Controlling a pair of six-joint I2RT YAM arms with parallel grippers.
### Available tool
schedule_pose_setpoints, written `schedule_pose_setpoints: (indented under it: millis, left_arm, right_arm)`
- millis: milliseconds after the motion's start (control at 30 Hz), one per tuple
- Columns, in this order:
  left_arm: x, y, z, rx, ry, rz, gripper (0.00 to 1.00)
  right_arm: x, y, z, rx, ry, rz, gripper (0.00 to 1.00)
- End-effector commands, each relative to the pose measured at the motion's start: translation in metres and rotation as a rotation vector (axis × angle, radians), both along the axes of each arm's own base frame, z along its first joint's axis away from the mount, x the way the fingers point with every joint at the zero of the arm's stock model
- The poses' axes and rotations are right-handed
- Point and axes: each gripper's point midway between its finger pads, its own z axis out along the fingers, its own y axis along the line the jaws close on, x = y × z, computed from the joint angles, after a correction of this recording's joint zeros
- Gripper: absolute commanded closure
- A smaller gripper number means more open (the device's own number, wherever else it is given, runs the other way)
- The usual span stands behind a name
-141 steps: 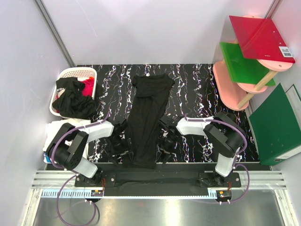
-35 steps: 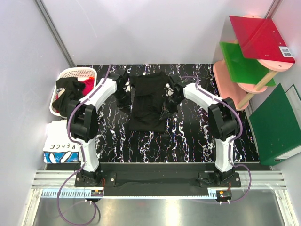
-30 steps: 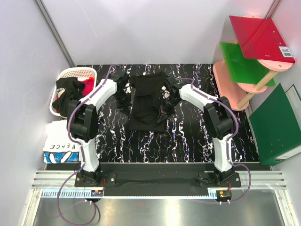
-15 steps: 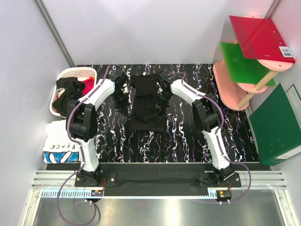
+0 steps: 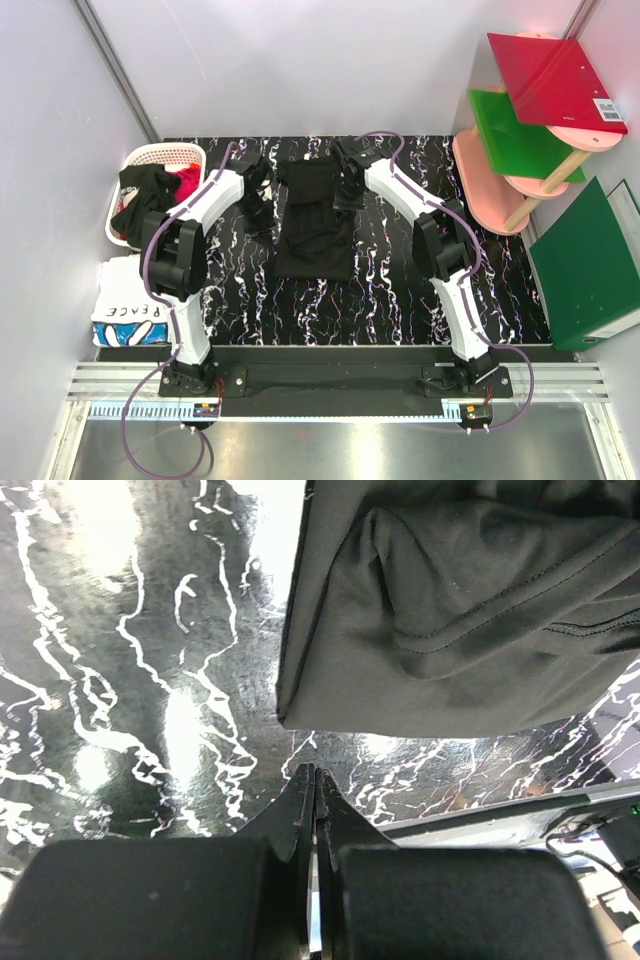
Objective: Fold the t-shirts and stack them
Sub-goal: Fold the folded rectangular tshirt in 1/3 of the way
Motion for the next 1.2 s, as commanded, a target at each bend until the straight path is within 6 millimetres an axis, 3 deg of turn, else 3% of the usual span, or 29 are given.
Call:
schedule_pose_setpoints:
  millis: [0,100,400,533,667,733,967,1167]
  left_arm:
    - [0.002,-0.014,-0.001,-0.079,-0.018,-0.015,1.00]
    - [0.004,-0.025,-0.022,-0.102,0.022,-0.020,1.00]
    - [0.018,-0.068,-0.048,-0.180,0.080,-0.055,1.00]
    - [0.031,-0.079,-0.043,-0.203,0.044,-0.047,1.00]
    - [0.059,-0.076,-0.032,-0.166,-0.050,-0.033,1.00]
    - [0.067,-0.075,-0.036,-0.167,-0.048,-0.009,1.00]
    - [0.124,-0.067,-0.020,-0.179,-0.176,0.080,1.00]
    - [0.142,-0.054,-0.010,-0.223,-0.214,0.139,1.00]
  right_arm:
    - [0.009,-0.008,0.057,0.005,-0.143,-0.057,1.00]
    - [0.004,-0.014,0.071,0.013,-0.164,-0.068,1.00]
    - [0.003,-0.035,0.085,0.006,-0.192,-0.123,1.00]
    - [0.004,-0.042,0.087,0.002,-0.194,-0.135,1.00]
    - [-0.001,-0.044,0.083,-0.002,-0.181,-0.143,1.00]
    - [-0.006,-0.045,0.080,-0.004,-0.166,-0.145,1.00]
    - [-0.019,-0.048,0.069,-0.001,-0.123,-0.148,1.00]
    - [-0.032,-0.042,0.067,0.048,-0.083,-0.119,1.00]
